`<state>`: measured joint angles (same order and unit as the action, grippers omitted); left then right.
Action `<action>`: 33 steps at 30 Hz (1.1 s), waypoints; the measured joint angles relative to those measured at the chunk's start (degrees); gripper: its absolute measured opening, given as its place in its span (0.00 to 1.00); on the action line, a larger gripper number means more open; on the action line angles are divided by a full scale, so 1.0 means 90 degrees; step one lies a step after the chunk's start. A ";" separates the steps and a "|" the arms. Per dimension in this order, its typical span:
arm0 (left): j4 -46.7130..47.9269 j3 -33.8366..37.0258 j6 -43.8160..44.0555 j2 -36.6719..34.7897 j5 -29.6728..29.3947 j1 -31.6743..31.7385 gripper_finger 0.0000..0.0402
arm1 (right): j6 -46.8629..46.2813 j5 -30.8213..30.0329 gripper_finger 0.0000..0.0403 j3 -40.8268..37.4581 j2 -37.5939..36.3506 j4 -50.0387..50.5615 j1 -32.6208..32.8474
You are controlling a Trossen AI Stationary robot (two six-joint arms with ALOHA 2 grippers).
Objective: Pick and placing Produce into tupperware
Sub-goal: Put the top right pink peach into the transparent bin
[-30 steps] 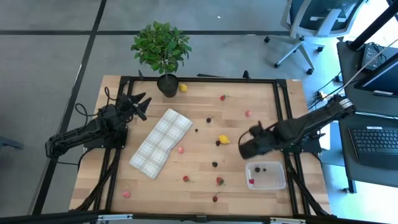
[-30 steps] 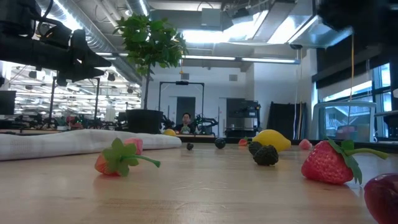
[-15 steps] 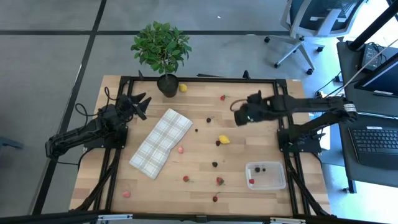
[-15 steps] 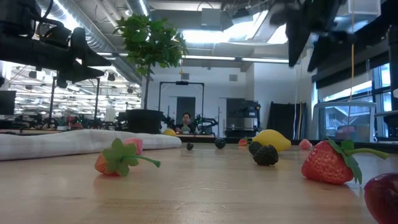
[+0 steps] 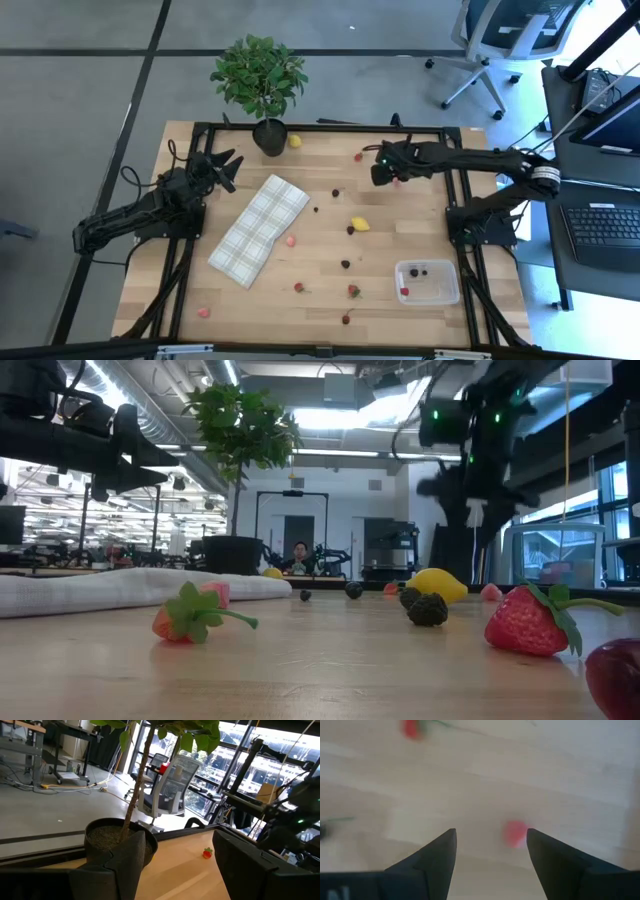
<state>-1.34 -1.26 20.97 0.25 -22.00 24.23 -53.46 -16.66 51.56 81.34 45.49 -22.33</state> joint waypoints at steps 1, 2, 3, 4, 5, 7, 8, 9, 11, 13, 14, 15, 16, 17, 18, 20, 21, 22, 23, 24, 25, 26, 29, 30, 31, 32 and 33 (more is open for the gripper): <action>0.0000 0.0000 -0.0002 0.0000 0.0000 0.0002 0.56 | -0.0002 0.0016 0.60 -0.0082 0.0054 -0.0014 -0.0086; 0.0000 0.0000 -0.0004 0.0000 0.0000 0.0001 0.56 | 0.0000 0.0026 0.60 -0.0163 0.0111 -0.0024 -0.0157; 0.0000 0.0000 -0.0004 0.0000 0.0000 0.0002 0.56 | 0.0000 0.0027 0.60 -0.0250 0.0148 -0.0068 -0.0214; 0.0000 0.0000 -0.0004 0.0000 0.0000 0.0002 0.56 | 0.0001 0.0026 0.60 -0.0340 0.0184 -0.0121 -0.0258; 0.0000 0.0000 -0.0004 0.0000 0.0000 0.0002 0.56 | -0.0001 0.0029 0.60 -0.0424 0.0219 -0.0186 -0.0287; 0.0000 0.0002 -0.0005 0.0000 0.0000 -0.0001 0.56 | 0.0036 0.0038 0.60 -0.0579 0.0278 -0.0355 -0.0327; 0.0000 0.0000 -0.0004 0.0000 0.0000 0.0002 0.56 | 0.0113 0.0036 0.60 -0.0652 0.0299 -0.0508 -0.0337; 0.0000 0.0000 -0.0007 0.0000 0.0000 0.0002 0.56 | 0.0146 0.0042 0.60 -0.0719 0.0315 -0.0660 -0.0342; 0.0000 0.0000 -0.0007 0.0000 0.0000 0.0002 0.56 | 0.0157 0.0046 0.60 -0.0828 0.0339 -0.0896 -0.0342; 0.0000 0.0000 -0.0007 0.0000 0.0000 0.0000 0.56 | 0.0149 0.0091 0.60 -0.0860 0.0345 -0.0939 -0.0342; 0.0000 0.0001 -0.0007 0.0000 0.0000 0.0001 0.56 | 0.0161 0.0094 0.60 -0.0860 0.0345 -0.0935 -0.0342; 0.0000 0.0000 -0.0007 0.0000 0.0000 0.0000 0.56 | 0.0166 0.0094 0.60 -0.0860 0.0345 -0.0921 -0.0342; 0.0000 0.0001 -0.0007 0.0000 0.0000 0.0001 0.56 | 0.0174 0.0094 0.60 -0.0863 0.0345 -0.0898 -0.0342; 0.0000 0.0000 -0.0008 0.0000 0.0000 -0.0001 0.56 | 0.0190 0.0094 0.60 -0.0863 0.0345 -0.0908 -0.0342; 0.0000 0.0001 -0.0009 0.0000 0.0000 0.0001 0.56 | 0.0225 0.0091 0.60 -0.0863 0.0345 -0.0930 -0.0342; 0.0000 0.0001 -0.0009 0.0000 0.0000 0.0002 0.56 | 0.0306 0.0089 0.60 -0.0863 0.0398 -0.0964 -0.0342; 0.0000 0.0000 -0.0009 0.0000 0.0000 0.0000 0.56 | 0.0307 0.0091 0.60 -0.0863 0.0450 -0.0948 -0.0342; 0.0000 0.0000 -0.0009 0.0000 0.0000 0.0001 0.56 | 0.0312 0.0091 0.60 -0.0863 0.0506 -0.0939 -0.0342; 0.0000 0.0002 -0.0009 0.0000 0.0000 0.0002 0.56 | 0.0323 0.0091 0.60 -0.0863 0.0570 -0.0946 -0.0342; 0.0000 0.0000 -0.0009 0.0000 0.0000 0.0002 0.56 | 0.0337 0.0089 0.60 -0.0863 0.0644 -0.0944 -0.0342; 0.0000 0.0000 -0.0009 0.0000 0.0000 0.0002 0.56 | 0.0347 0.0068 0.60 -0.0863 0.0722 -0.0943 -0.0342; 0.0000 0.0000 -0.0009 0.0000 0.0000 0.0001 0.56 | 0.0348 0.0039 0.60 -0.0863 0.0790 -0.0954 -0.0342; 0.0000 0.0000 -0.0009 0.0000 0.0000 -0.0001 0.56 | 0.0351 0.0028 0.60 -0.0863 0.0997 -0.1088 -0.0342; 0.0000 0.0001 -0.0009 0.0000 0.0000 0.0002 0.56 | 0.0351 0.0028 0.60 -0.0863 0.1067 -0.1124 -0.0342; 0.0000 0.0000 -0.0009 0.0000 0.0000 0.0001 0.56 | 0.0349 0.0032 0.60 -0.0863 0.1134 -0.1154 -0.0342; 0.0000 0.0001 -0.0009 0.0000 0.0000 0.0002 0.56 | 0.0337 0.0049 0.59 -0.0851 0.1190 -0.1184 -0.0340; 0.0000 0.0002 -0.0009 0.0000 0.0000 0.0001 0.56 | 0.0329 0.0079 0.57 -0.0842 0.1237 -0.1189 -0.0344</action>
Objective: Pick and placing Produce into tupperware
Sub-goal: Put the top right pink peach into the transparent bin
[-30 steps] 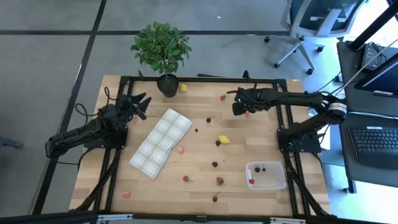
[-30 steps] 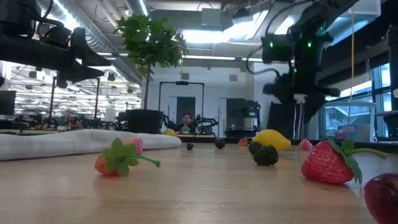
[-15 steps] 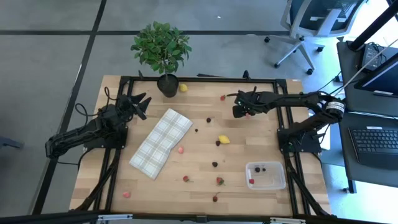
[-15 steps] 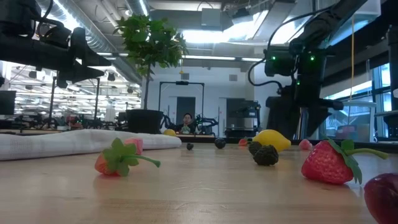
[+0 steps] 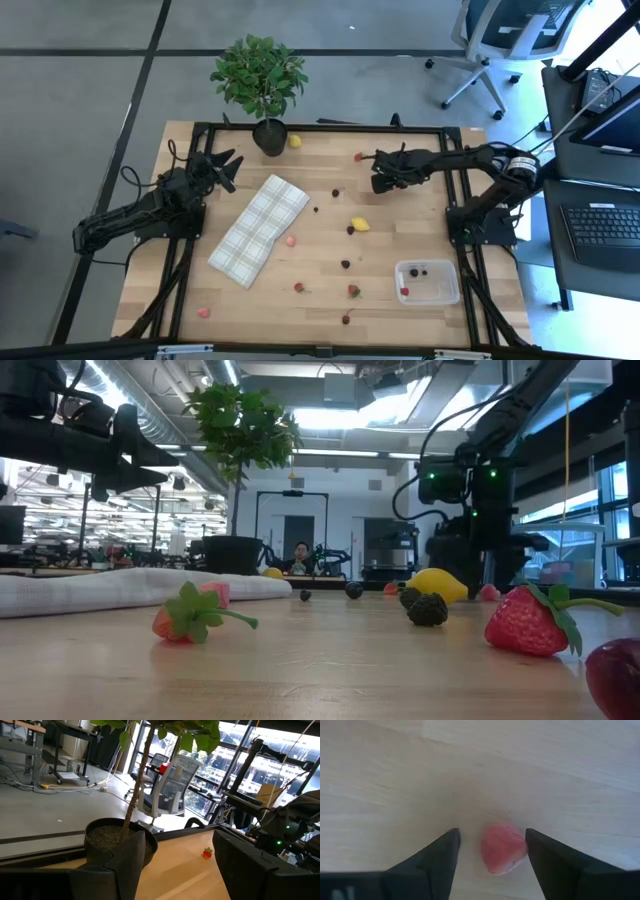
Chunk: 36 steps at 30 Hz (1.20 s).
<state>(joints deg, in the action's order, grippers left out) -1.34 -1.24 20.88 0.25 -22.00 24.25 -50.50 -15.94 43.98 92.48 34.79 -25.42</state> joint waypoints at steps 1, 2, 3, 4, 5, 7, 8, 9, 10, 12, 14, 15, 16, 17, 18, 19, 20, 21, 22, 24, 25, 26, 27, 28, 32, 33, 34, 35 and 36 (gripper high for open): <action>0.0000 0.0000 0.0000 0.0000 0.0000 0.0000 0.56 | 0.0000 0.0034 0.56 0.0010 0.0057 -0.0002 -0.0003; 0.0000 -0.0002 -0.0001 0.0000 0.0000 -0.0001 0.56 | 0.0001 0.0065 0.54 0.0010 0.0101 -0.0003 -0.0005; 0.0000 -0.0002 0.0000 0.0000 0.0000 -0.0002 0.56 | 0.0000 0.0097 0.51 0.0012 0.0125 -0.0001 -0.0007; 0.0000 -0.0002 0.0000 0.0000 0.0000 0.0000 0.56 | 0.0000 0.0111 0.49 0.0015 0.0135 -0.0003 -0.0008; 0.0000 -0.0001 0.0000 0.0000 0.0000 0.0000 0.56 | 0.0000 0.0117 0.46 0.0010 0.0135 -0.0005 -0.0007; 0.0000 -0.0001 0.0000 0.0000 0.0000 -0.0001 0.56 | 0.0001 0.0155 0.41 0.0023 0.0141 -0.0004 -0.0008; 0.0000 -0.0002 -0.0002 0.0000 0.0000 0.0000 0.56 | 0.0009 0.0166 0.38 0.0038 0.0146 -0.0001 -0.0008; 0.0000 -0.0002 -0.0002 0.0000 0.0000 -0.0001 0.56 | 0.0023 0.0170 0.35 0.0039 0.0147 -0.0012 -0.0006; 0.0000 0.0000 -0.0002 0.0000 0.0000 0.0000 0.56 | 0.0040 0.0180 0.33 0.0037 0.0149 -0.0020 -0.0003; 0.0000 0.0000 0.0000 0.0000 0.0000 0.0000 0.56 | 0.0159 0.0239 0.28 0.0037 0.0120 -0.0042 -0.0003; 0.0000 -0.0002 -0.0002 0.0000 0.0000 0.0000 0.56 | 0.0256 0.0412 0.24 0.0033 0.0007 -0.0088 -0.0009; 0.0000 -0.0002 -0.0002 0.0000 0.0000 -0.0001 0.56 | 0.0308 0.0578 0.23 0.0011 -0.0095 -0.0101 0.0013; 0.0000 -0.0002 -0.0002 0.0000 0.0000 -0.0002 0.56 | 0.0316 0.0833 0.22 0.0008 -0.0202 -0.0010 0.0055; 0.0000 -0.0002 -0.0002 0.0000 0.0000 -0.0001 0.56 | 0.0322 0.1012 0.22 0.0015 -0.0352 0.0113 0.0135; 0.0000 -0.0002 -0.0002 0.0000 0.0000 -0.0001 0.56 | 0.0308 0.1217 0.22 0.0072 -0.0514 0.0192 0.0204; 0.0000 -0.0002 -0.0002 0.0000 0.0000 -0.0001 0.56 | 0.0296 0.1376 0.21 0.0159 -0.0686 0.0245 0.0276; 0.0000 -0.0002 -0.0002 0.0000 0.0000 -0.0001 0.56 | 0.0216 0.1508 0.21 0.0247 -0.0859 0.0399 0.0341; 0.0000 -0.0002 -0.0002 0.0000 0.0000 0.0000 0.56 | 0.0114 0.1644 0.21 0.0324 -0.1008 0.0601 0.0414; 0.0000 0.0000 -0.0003 0.0000 0.0000 -0.0002 0.56 | -0.0004 0.1785 0.21 0.0400 -0.1147 0.0894 0.0521; 0.0000 -0.0002 -0.0017 0.0000 0.0000 0.0000 0.56 | -0.0279 0.2169 0.21 0.0633 -0.1444 0.1355 0.0830; 0.0000 -0.0002 -0.0040 0.0000 0.0000 0.0000 0.56 | -0.0455 0.2342 0.21 0.0772 -0.1593 0.1525 0.1026; 0.0000 -0.0002 -0.0049 0.0000 0.0000 -0.0001 0.56 | -0.0605 0.2501 0.21 0.0891 -0.1744 0.1697 0.1238; 0.0000 -0.0001 -0.0051 0.0000 0.0000 -0.0001 0.56 | -0.0762 0.2639 0.21 0.0982 -0.1869 0.1884 0.1458; 0.0000 -0.0001 -0.0051 0.0000 0.0000 0.0000 0.56 | -0.0947 0.2756 0.21 0.1078 -0.1985 0.1987 0.1707; 0.0000 -0.0002 -0.0051 0.0000 0.0000 -0.0002 0.56 | -0.1871 0.3040 0.21 0.1529 -0.2395 0.1989 0.2845; 0.0000 -0.0002 -0.0051 0.0000 0.0000 0.0000 0.56 | -0.2136 0.3053 0.21 0.1604 -0.2442 0.2003 0.3167; 0.0000 -0.0002 -0.0051 0.0000 0.0000 -0.0001 0.56 | -0.2424 0.3046 0.21 0.1666 -0.2458 0.2010 0.3470; 0.0000 -0.0002 -0.0051 0.0000 0.0000 -0.0001 0.56 | -0.2669 0.3039 0.21 0.1721 -0.2459 0.2010 0.3778; 0.0000 -0.0002 -0.0051 0.0000 0.0000 -0.0001 0.56 | -0.2896 0.3022 0.21 0.1761 -0.2459 0.2005 0.4089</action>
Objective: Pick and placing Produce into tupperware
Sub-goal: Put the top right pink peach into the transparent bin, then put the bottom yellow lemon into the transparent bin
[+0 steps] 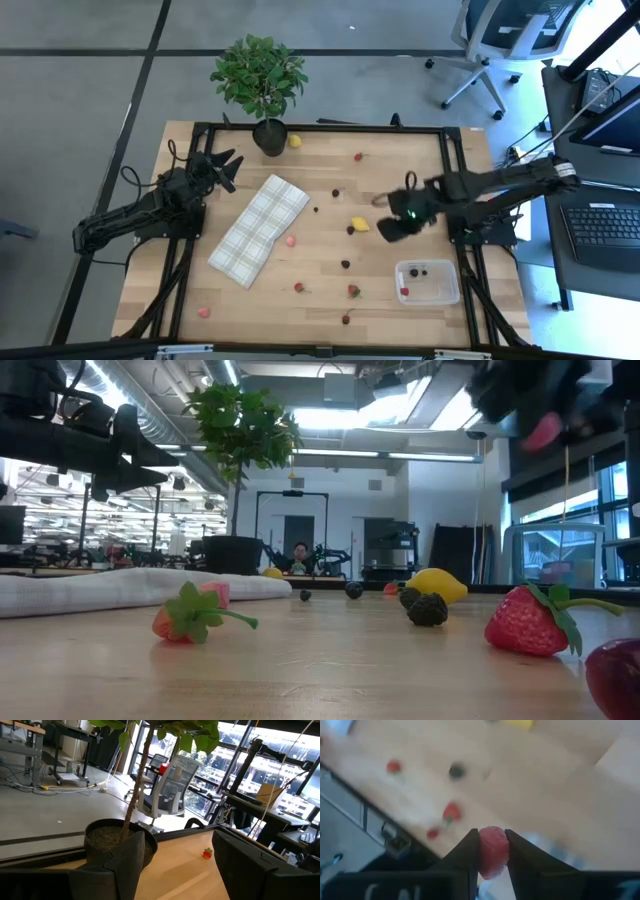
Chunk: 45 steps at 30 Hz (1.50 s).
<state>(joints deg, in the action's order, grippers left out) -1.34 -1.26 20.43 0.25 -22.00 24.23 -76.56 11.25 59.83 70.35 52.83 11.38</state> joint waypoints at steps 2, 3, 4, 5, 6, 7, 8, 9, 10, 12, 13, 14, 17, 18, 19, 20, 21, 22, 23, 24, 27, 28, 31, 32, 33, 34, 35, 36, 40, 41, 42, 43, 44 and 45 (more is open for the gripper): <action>0.0000 0.0000 -0.0002 0.0000 0.0000 0.0002 0.56 | -0.0554 0.0004 0.21 0.0012 0.0062 -0.0079 0.0593; 0.0000 0.0000 -0.0002 0.0000 0.0000 0.0002 0.56 | -0.0837 0.0012 0.21 0.0006 0.0128 -0.0106 0.0867; 0.0000 0.0000 -0.0002 0.0000 -0.0002 -0.0001 0.56 | -0.1100 0.0019 0.21 -0.0002 0.0206 -0.0089 0.1122; 0.0000 0.0002 -0.0002 0.0000 0.0000 0.0002 0.56 | -0.1391 0.0016 0.21 -0.0005 0.0282 -0.0062 0.1359; 0.0000 0.0000 -0.0002 0.0000 0.0000 0.0001 0.56 | -0.1681 0.0008 0.21 -0.0005 0.0357 -0.0066 0.1582; 0.0000 0.0001 -0.0002 0.0000 0.0000 0.0002 0.56 | -0.1956 0.0004 0.21 -0.0005 0.0440 -0.0084 0.1790; 0.0000 0.0000 -0.0002 0.0000 0.0000 0.0001 0.56 | -0.2209 0.0011 0.21 -0.0005 0.0532 -0.0089 0.1966; 0.0000 0.0000 -0.0002 0.0000 0.0000 0.0002 0.56 | -0.2454 0.0031 0.21 -0.0005 0.0624 -0.0081 0.2132; 0.0000 0.0002 -0.0002 0.0000 0.0000 0.0002 0.56 | -0.2663 0.0050 0.21 -0.0005 0.0702 -0.0077 0.2279; 0.0000 0.0001 -0.0003 0.0000 0.0000 0.0001 0.56 | -0.2942 0.0059 0.21 -0.0005 0.0851 -0.0065 0.2502; 0.0000 0.0000 -0.0002 0.0000 0.0000 -0.0001 0.56 | -0.3039 0.0059 0.21 -0.0005 0.0949 -0.0031 0.2589; 0.0000 0.0000 -0.0002 0.0000 0.0000 -0.0001 0.56 | -0.3114 0.0054 0.21 -0.0005 0.1052 0.0038 0.2652; 0.0000 0.0000 -0.0004 0.0000 0.0000 0.0001 0.56 | -0.3132 0.0049 0.21 -0.0005 0.1377 0.0328 0.2785; 0.0000 0.0000 -0.0004 0.0000 0.0000 0.0001 0.56 | -0.3132 0.0051 0.21 -0.0005 0.1496 0.0440 0.2806; 0.0000 0.0000 -0.0002 0.0000 0.0000 0.0002 0.56 | -0.3130 0.0050 0.21 -0.0009 0.1622 0.0512 0.2820; 0.0000 0.0000 -0.0005 0.0000 0.0000 -0.0001 0.56 | -0.3127 0.0053 0.21 -0.0010 0.1734 0.0545 0.2821; 0.0000 0.0000 -0.0005 0.0000 0.0000 -0.0001 0.56 | -0.3127 0.0055 0.21 -0.0010 0.1822 0.0546 0.2819; 0.0000 0.0000 -0.0005 0.0000 0.0000 0.0002 0.56 | -0.3125 0.0052 0.21 -0.0010 0.1899 0.0528 0.2819; 0.0000 0.0000 -0.0005 0.0000 0.0000 0.0000 0.56 | -0.3116 0.0074 0.21 -0.0010 0.1979 0.0477 0.2818; 0.0000 0.0000 -0.0005 0.0000 0.0000 0.0002 0.56 | -0.3068 0.0080 0.21 -0.0010 0.2049 0.0396 0.2814; 0.0000 0.0001 -0.0005 0.0000 0.0000 0.0002 0.56 | -0.2769 0.0103 0.23 -0.0010 0.2141 0.0067 0.2818; 0.0000 0.0001 -0.0005 0.0000 0.0000 0.0001 0.56 | -0.2713 0.0101 0.24 -0.0010 0.2152 -0.0017 0.2819; 0.0000 0.0000 -0.0003 0.0000 0.0000 0.0002 0.56 | -0.2678 0.0104 0.28 -0.0010 0.2147 -0.0045 0.2817; 0.0000 0.0000 -0.0005 0.0000 0.0000 0.0002 0.56 | -0.2678 0.0104 0.30 -0.0010 0.2138 -0.0039 0.2817; 0.0000 0.0000 -0.0004 0.0000 0.0000 0.0001 0.56 | -0.2678 0.0105 0.32 -0.0010 0.2128 -0.0030 0.2817; 0.0000 0.0000 -0.0003 0.0000 0.0000 0.0001 0.56 | -0.2678 0.0121 0.35 -0.0010 0.2121 -0.0023 0.2817; 0.0000 0.0000 -0.0003 0.0000 0.0000 -0.0001 0.56 | -0.2678 0.0148 0.37 -0.0010 0.2118 -0.0016 0.2817; 0.0000 0.0000 -0.0002 0.0000 0.0000 0.0001 0.56 | -0.2682 0.0185 0.40 -0.0010 0.2120 0.0004 0.2817; 0.0000 0.0000 0.0000 0.0000 0.0000 -0.0001 0.56 | -0.2695 0.0400 0.52 -0.0010 0.2120 0.0090 0.2797; 0.0000 0.0000 0.0002 0.0000 0.0000 0.0002 0.56 | -0.2671 0.0568 0.54 -0.0010 0.2104 0.0111 0.2769; 0.0000 0.0000 0.0002 0.0000 0.0000 0.0002 0.56 | -0.2662 0.0722 0.56 -0.0010 0.2071 0.0139 0.2746; 0.0000 0.0000 0.0002 0.0000 0.0000 0.0001 0.56 | -0.2656 0.0842 0.58 0.0000 0.2016 0.0162 0.2711; 0.0000 0.0000 0.0002 0.0000 0.0000 0.0002 0.56 | -0.2656 0.0884 0.60 0.0043 0.1951 0.0208 0.2683; 0.0000 0.0000 0.0004 0.0000 0.0000 0.0000 0.56 | -0.2656 0.0866 0.61 0.0115 0.1885 0.0284 0.2644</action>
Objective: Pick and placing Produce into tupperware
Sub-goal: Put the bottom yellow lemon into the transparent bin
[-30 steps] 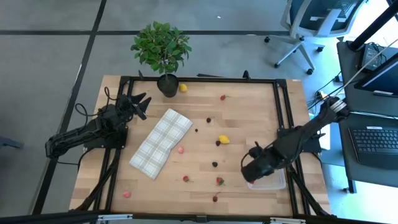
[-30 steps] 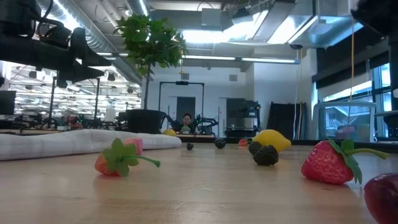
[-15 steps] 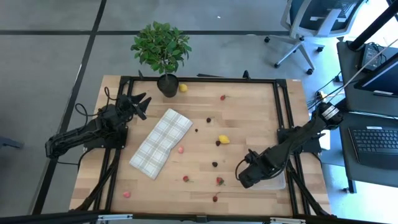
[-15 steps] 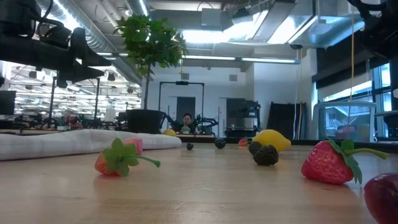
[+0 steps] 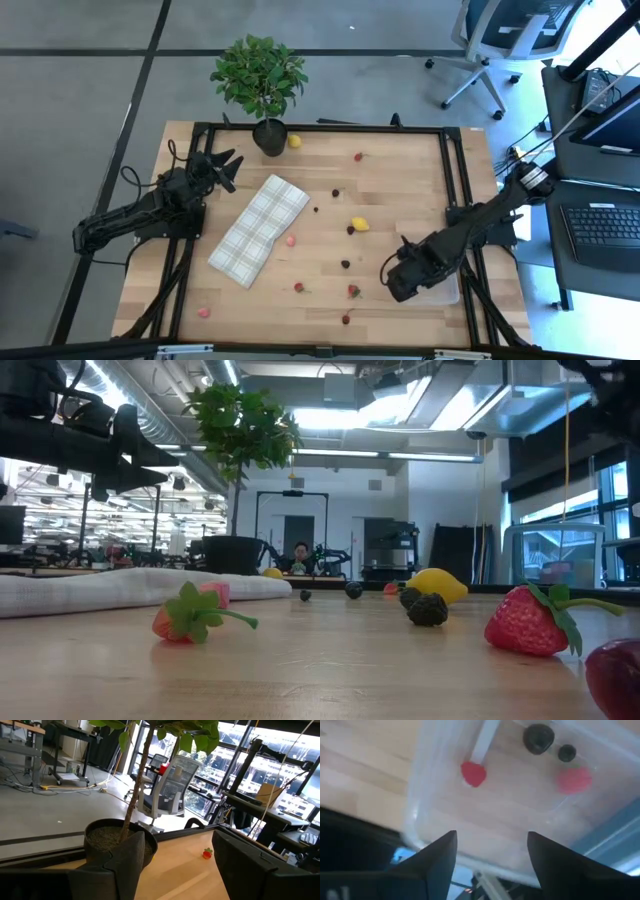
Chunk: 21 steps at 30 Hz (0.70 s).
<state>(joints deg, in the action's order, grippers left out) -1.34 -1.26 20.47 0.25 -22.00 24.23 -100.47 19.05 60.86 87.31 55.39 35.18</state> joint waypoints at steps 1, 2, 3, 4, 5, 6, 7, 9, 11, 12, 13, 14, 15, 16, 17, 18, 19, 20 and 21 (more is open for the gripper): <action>0.0000 0.0001 0.0000 0.0000 0.0001 0.0002 0.56 | 0.0002 -0.0058 0.62 0.0101 -0.0078 0.0151 -0.0051; 0.0000 0.0000 0.0004 0.0000 0.0000 0.0000 0.56 | 0.0004 -0.0201 0.62 0.0212 -0.0158 0.0380 -0.0099; 0.0000 0.0000 0.0022 0.0000 0.0002 0.0002 0.56 | 0.0020 -0.0393 0.63 0.0343 -0.0234 0.0632 -0.0153; 0.0000 0.0000 0.0022 0.0000 0.0002 0.0002 0.56 | 0.0064 -0.0629 0.63 0.0488 -0.0298 0.0840 -0.0209; 0.0000 0.0002 0.0020 0.0000 0.0002 0.0002 0.56 | 0.0169 -0.0903 0.63 0.0642 -0.0355 0.0986 -0.0257; 0.0000 0.0000 0.0020 0.0000 0.0002 0.0002 0.56 | 0.0276 -0.1163 0.63 0.0793 -0.0415 0.1116 -0.0319; 0.0000 0.0000 0.0020 0.0000 0.0002 0.0000 0.56 | 0.0441 -0.1460 0.63 0.0932 -0.0465 0.1217 -0.0388; 0.0000 0.0001 0.0020 0.0000 0.0002 0.0002 0.56 | 0.1064 -0.2237 0.63 0.1179 -0.0525 0.1293 -0.0532; 0.0000 0.0001 0.0020 0.0000 0.0002 0.0002 0.56 | 0.1973 -0.3084 0.63 0.1418 -0.0516 0.1268 -0.0702; 0.0000 0.0000 0.0020 0.0000 0.0008 0.0000 0.56 | 0.2427 -0.3468 0.63 0.1502 -0.0511 0.1234 -0.0796; 0.0000 0.0000 0.0020 0.0000 0.0013 0.0001 0.56 | 0.2817 -0.3829 0.63 0.1549 -0.0506 0.1155 -0.0904; 0.0000 0.0002 0.0020 0.0000 0.0029 0.0002 0.56 | 0.3137 -0.4176 0.63 0.1560 -0.0489 0.1080 -0.1030; 0.0000 0.0000 0.0020 0.0000 0.0034 0.0000 0.56 | 0.3386 -0.4431 0.63 0.1548 -0.0464 0.1047 -0.1165; 0.0000 0.0000 0.0020 0.0000 0.0036 0.0000 0.56 | 0.3586 -0.4575 0.63 0.1510 -0.0433 0.1018 -0.1332; 0.0000 0.0002 0.0020 0.0000 0.0036 0.0002 0.56 | 0.3726 -0.4616 0.63 0.1463 -0.0398 0.0976 -0.1517; 0.0000 0.0001 0.0027 0.0000 0.0041 0.0000 0.56 | 0.3755 -0.4624 0.63 0.1420 -0.0350 0.0946 -0.1715; 0.0000 0.0002 0.0045 0.0000 0.0046 0.0000 0.56 | 0.3742 -0.4620 0.63 0.1368 -0.0284 0.0939 -0.1907; 0.0000 0.0000 0.0047 0.0000 0.0049 0.0002 0.56 | 0.3722 -0.4596 0.63 0.1309 -0.0209 0.0939 -0.2085; 0.0000 0.0000 0.0047 0.0000 0.0051 0.0002 0.56 | 0.3753 -0.4571 0.63 0.1240 -0.0130 0.0891 -0.2254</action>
<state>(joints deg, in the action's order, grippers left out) -1.34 -1.26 20.88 0.25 -21.54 24.25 -66.69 -22.09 72.02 86.14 63.41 14.90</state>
